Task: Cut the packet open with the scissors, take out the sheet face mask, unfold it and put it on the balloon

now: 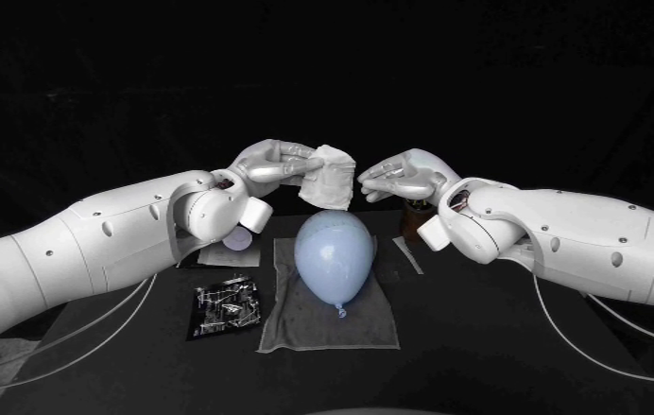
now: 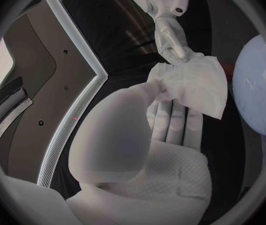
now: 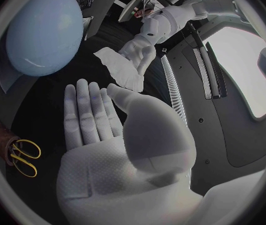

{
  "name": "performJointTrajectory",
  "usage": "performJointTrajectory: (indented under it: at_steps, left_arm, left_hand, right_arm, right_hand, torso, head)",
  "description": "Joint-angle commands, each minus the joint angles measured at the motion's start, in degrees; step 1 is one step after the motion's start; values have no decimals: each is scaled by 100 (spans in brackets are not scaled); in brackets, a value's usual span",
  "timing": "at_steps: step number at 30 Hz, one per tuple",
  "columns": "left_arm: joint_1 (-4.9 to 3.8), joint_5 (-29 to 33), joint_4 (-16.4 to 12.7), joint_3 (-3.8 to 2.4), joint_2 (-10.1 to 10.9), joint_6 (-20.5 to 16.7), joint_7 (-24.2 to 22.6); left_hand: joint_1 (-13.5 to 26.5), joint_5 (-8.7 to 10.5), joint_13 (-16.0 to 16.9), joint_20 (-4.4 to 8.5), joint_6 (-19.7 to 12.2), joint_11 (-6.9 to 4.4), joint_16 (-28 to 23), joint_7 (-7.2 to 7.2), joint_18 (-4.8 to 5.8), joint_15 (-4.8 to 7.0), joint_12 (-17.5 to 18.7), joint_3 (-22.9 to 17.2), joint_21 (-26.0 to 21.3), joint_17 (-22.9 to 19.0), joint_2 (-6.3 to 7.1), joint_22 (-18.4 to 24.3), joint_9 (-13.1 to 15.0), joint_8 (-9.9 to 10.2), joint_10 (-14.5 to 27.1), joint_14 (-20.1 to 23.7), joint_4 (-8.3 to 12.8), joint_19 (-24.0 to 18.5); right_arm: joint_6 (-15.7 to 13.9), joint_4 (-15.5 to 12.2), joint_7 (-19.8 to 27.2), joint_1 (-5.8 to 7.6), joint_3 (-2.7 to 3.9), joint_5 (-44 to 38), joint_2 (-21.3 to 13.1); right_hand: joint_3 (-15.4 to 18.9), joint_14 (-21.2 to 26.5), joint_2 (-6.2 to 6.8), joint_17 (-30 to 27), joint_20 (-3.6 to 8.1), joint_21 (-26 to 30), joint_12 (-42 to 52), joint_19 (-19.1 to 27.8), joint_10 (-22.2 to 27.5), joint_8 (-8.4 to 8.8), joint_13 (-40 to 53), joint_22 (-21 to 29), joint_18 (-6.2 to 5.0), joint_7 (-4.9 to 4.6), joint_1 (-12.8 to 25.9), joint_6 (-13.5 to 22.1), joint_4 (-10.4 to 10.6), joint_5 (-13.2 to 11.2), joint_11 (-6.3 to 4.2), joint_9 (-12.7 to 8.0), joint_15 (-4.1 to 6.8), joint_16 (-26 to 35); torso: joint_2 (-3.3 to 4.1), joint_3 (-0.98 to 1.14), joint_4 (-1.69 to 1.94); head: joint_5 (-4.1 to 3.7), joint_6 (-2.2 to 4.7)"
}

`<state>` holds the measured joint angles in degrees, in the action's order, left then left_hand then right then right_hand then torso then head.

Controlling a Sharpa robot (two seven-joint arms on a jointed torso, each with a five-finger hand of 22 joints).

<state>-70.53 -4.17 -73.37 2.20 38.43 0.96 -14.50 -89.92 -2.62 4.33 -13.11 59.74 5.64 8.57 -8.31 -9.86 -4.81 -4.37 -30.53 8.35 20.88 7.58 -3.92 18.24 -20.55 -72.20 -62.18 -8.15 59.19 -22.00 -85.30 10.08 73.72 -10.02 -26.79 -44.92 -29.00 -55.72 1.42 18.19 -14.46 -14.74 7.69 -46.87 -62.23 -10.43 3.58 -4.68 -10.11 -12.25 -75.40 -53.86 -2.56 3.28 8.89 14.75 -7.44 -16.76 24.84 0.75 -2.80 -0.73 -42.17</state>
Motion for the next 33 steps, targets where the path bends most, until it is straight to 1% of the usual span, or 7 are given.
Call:
performJointTrajectory:
  at_steps: [1,5,7,9,19,27,33]
  left_arm:
    - [-13,105,-22,-10,0,232,-158]
    - [-13,127,-26,-11,6,294,-200]
    - [-13,143,-32,-11,11,348,-232]
    - [-13,152,-38,-12,16,389,-254]
    - [-13,172,-65,-15,51,480,-318]
    - [-13,173,-63,-16,50,484,-331]
    - [-13,167,-52,-16,53,473,-333]
  left_hand:
    - [71,-18,8,-19,-42,5,-25,-9,-66,-4,20,-24,-29,8,-18,1,208,-27,-43,-52,25,26]
    - [87,-18,8,-22,-44,5,-27,-8,-65,-3,20,-35,-33,11,-17,2,212,-27,-44,-55,39,22]
    - [105,-18,9,-25,-44,4,-30,-7,-66,-2,20,-49,-38,14,-17,3,218,-29,-46,-59,57,19]
    - [110,-18,9,-26,-45,4,-31,-6,-65,-2,20,-53,-40,15,-16,3,219,-29,-45,-60,62,17]
    - [122,-18,9,-27,-48,4,-34,-6,-66,-1,21,-65,-43,17,-19,3,224,-29,-44,-62,78,16]
    - [141,-18,10,-32,-50,3,-38,-6,-64,0,21,-86,-52,22,-22,4,232,-30,-46,-67,108,6]
    - [145,-18,11,-33,-50,3,-39,-6,-64,0,21,-91,-54,23,-24,4,234,-30,-47,-68,114,4]
  right_arm:
    - [87,0,198,-13,2,53,60]
    - [80,29,193,-21,1,54,129]
    - [43,56,185,-24,0,53,166]
    - [-1,85,176,-25,0,52,192]
    - [-84,170,141,-27,0,45,267]
    - [-29,37,259,-27,1,79,233]
    - [-3,-113,470,-30,2,318,108]
  right_hand:
    - [-150,-50,-56,-24,10,21,-51,-58,-58,-42,-6,6,-44,0,-58,-42,-17,-41,9,7,11,33]
    - [-410,-87,-205,-59,44,-16,-102,-83,-128,-62,-5,-13,-37,-1,-201,-64,-125,-52,-1,34,28,56]
    - [-585,-172,-363,-76,94,-115,-105,-127,-229,-79,1,-71,-27,0,-309,-88,-222,-53,-17,52,61,48]
    - [-643,-272,-403,-88,142,-246,-107,-151,-331,-104,2,-151,-10,15,-318,-140,-303,-58,-40,70,90,34]
    - [-668,-614,-427,-99,310,-1006,-242,92,-709,-160,6,-678,78,98,-144,-337,-568,-53,-137,121,193,90]
    - [-452,-663,-271,-84,295,-1158,-294,227,-772,-194,9,-796,87,117,56,-377,-555,-55,-152,160,185,115]
    - [-421,-590,-313,-87,252,-1120,-367,317,-701,-167,1,-781,72,99,113,-293,-493,-53,-126,170,153,170]
  torso:
    - [-1,-5,2]
    - [-3,-6,5]
    - [-1,-5,9]
    - [1,-6,12]
    - [1,-6,3]
    - [-1,0,1]
    - [-1,-2,3]
  head:
    - [-16,9]
    - [-23,12]
    - [-20,13]
    - [-18,15]
    - [-7,8]
    - [-13,15]
    - [-16,20]
